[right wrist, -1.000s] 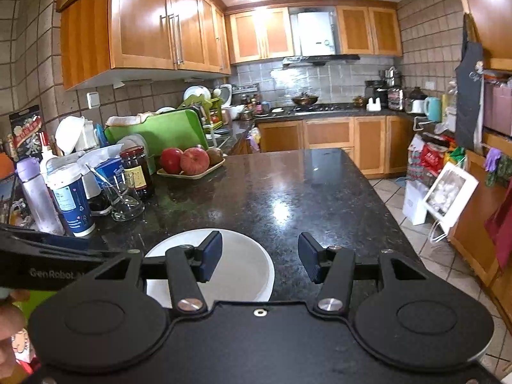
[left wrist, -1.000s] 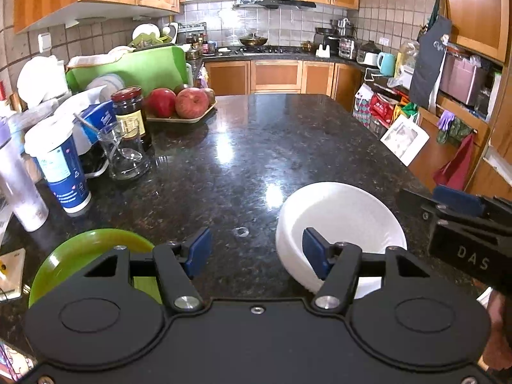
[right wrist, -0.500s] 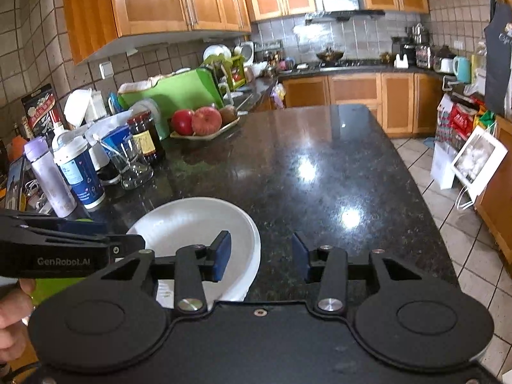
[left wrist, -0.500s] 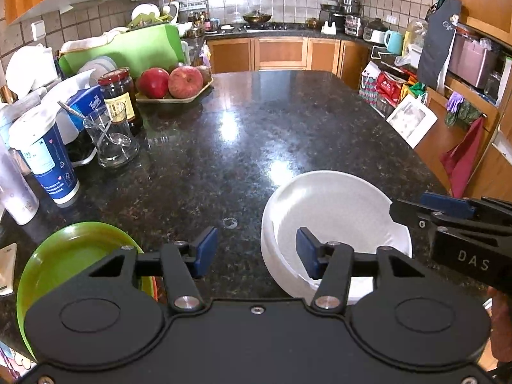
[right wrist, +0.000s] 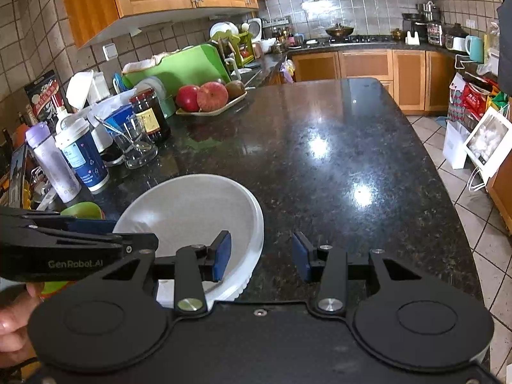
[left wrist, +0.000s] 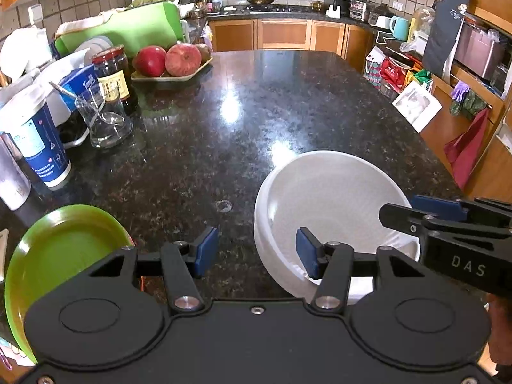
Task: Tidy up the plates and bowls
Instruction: 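Lift the bowl stack with the left gripper and carry it over the green plate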
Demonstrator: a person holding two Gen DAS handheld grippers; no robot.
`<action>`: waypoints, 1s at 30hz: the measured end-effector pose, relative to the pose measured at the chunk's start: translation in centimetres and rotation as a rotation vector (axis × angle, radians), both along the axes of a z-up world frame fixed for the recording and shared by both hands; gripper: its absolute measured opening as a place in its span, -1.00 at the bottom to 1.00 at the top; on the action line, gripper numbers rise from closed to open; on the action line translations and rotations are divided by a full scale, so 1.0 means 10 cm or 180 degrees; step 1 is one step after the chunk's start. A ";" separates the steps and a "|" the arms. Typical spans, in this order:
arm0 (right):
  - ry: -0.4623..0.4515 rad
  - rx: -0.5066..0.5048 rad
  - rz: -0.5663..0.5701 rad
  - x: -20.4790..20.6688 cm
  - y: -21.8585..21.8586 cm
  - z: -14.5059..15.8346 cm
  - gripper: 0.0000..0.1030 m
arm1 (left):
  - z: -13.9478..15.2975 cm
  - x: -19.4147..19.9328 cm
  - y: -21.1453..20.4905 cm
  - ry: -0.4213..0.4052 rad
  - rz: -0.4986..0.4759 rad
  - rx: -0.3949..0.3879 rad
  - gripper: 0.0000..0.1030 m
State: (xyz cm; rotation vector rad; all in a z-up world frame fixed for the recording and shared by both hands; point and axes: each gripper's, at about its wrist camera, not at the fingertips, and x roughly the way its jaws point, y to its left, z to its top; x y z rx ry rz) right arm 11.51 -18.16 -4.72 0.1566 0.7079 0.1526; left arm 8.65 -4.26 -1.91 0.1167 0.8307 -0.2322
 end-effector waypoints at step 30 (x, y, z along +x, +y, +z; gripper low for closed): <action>0.0228 0.0200 0.0128 0.19 0.00 -0.11 -0.52 | -0.13 0.11 -0.03 0.0216 0.0044 -0.0108 -0.13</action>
